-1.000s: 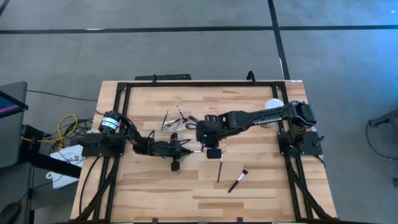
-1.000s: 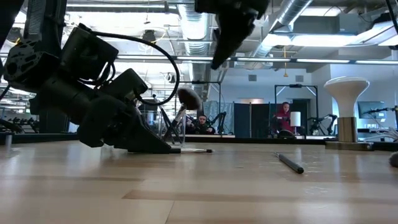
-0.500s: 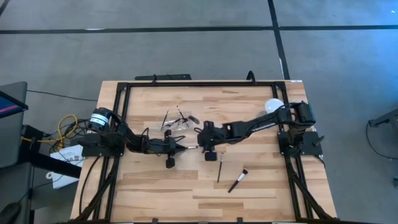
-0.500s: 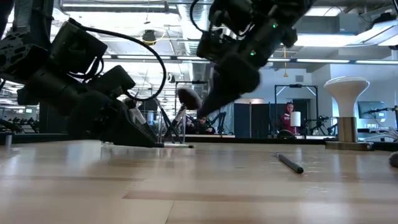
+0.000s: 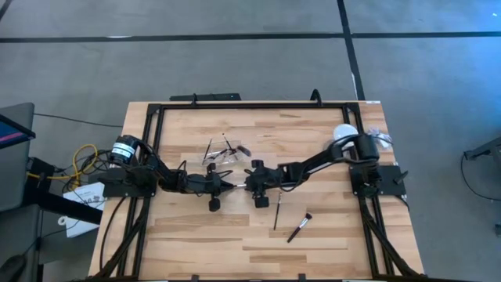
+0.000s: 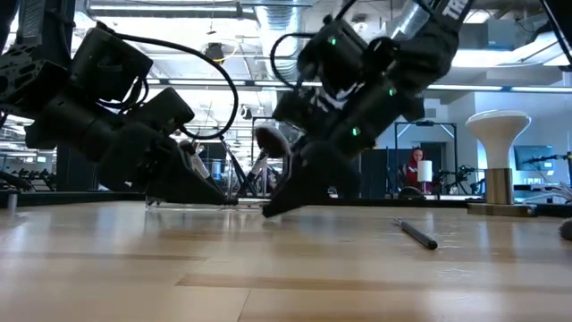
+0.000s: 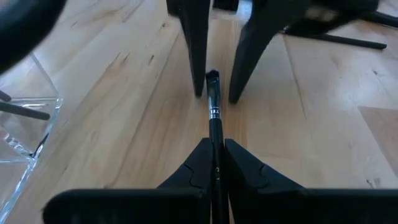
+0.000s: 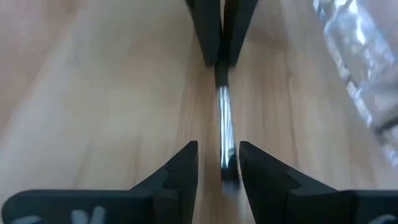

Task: Put items in baskets/containers
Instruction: Put the eyeshadow brush into the transparent organizer

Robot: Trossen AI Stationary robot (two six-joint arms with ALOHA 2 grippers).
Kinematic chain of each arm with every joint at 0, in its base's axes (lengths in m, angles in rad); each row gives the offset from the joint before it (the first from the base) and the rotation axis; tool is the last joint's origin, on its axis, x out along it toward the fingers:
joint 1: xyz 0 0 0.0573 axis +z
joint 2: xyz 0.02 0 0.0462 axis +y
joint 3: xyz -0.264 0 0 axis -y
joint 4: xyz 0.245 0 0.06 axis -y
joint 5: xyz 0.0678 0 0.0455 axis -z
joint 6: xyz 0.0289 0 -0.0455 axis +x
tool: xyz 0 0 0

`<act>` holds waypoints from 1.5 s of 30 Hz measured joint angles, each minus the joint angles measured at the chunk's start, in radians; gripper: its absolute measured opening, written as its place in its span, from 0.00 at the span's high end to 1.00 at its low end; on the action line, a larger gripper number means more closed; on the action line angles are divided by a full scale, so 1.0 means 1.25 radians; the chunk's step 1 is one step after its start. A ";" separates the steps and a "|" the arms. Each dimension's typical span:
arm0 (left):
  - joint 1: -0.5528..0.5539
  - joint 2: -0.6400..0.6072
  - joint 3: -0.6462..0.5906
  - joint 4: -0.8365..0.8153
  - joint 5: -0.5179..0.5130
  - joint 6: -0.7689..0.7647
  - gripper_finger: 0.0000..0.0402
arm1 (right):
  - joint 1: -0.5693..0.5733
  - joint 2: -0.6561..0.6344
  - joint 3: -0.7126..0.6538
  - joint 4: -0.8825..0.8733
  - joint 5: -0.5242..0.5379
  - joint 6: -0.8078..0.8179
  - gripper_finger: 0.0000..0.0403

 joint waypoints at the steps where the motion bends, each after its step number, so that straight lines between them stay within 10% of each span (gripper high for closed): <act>1: 0.000 0.000 0.000 0.001 0.000 0.000 0.94 | 0.000 0.011 0.000 0.014 0.001 0.000 0.73; 31: -0.001 -0.019 0.002 0.008 -0.019 -0.042 0.81 | -0.009 0.022 0.034 0.003 -0.003 -0.021 0.98; 45: -0.002 -0.486 -0.119 -0.001 -0.019 -0.039 0.76 | -0.002 -0.056 0.357 -0.594 0.169 -0.221 0.97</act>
